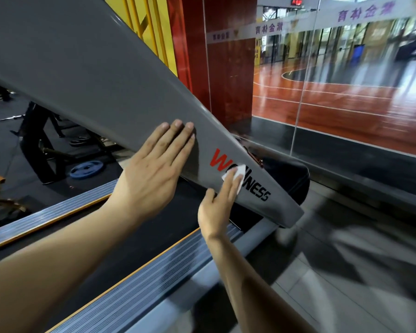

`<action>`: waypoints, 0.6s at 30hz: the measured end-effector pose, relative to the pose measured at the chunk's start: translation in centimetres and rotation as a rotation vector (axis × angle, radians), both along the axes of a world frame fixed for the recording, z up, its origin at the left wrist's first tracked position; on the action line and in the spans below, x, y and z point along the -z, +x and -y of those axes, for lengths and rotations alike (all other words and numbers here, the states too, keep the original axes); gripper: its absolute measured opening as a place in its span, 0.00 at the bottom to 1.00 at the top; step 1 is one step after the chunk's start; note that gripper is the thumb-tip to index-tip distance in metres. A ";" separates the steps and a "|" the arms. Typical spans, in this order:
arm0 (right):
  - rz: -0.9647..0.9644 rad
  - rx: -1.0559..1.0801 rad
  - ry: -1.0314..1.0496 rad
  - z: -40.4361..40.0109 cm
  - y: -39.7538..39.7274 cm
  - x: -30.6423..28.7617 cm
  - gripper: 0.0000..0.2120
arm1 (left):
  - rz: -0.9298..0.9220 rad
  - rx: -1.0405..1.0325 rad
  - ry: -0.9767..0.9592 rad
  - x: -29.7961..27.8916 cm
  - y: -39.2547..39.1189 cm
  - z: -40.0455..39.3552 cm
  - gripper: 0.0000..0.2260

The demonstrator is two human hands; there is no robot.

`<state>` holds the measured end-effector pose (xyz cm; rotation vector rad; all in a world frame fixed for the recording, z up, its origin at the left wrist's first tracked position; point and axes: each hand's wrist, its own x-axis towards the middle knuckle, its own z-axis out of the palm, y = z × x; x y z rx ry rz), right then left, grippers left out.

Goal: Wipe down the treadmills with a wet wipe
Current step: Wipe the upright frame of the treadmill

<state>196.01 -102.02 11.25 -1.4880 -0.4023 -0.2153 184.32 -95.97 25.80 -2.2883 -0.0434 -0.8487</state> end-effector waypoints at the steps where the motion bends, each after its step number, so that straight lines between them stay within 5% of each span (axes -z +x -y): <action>1: 0.102 -0.010 -0.035 0.3 0.3 -0.4 0.37 | -0.013 0.011 0.002 0.3 0.6 0.0 0.28; 5: 0.414 -0.078 -0.050 1.4 1.8 -2.1 0.38 | -0.041 0.035 0.015 1.6 3.2 0.2 0.28; 9: 0.509 -0.086 -0.019 1.2 4.0 -1.5 0.36 | -0.042 0.035 0.039 3.0 5.0 0.3 0.28; 16: -0.180 0.079 0.008 2.8 12.3 5.7 0.31 | -0.049 0.039 0.064 4.6 6.9 0.7 0.27; 18: -0.181 0.056 0.003 3.1 12.0 6.0 0.32 | -0.075 0.049 0.057 5.3 7.7 1.0 0.27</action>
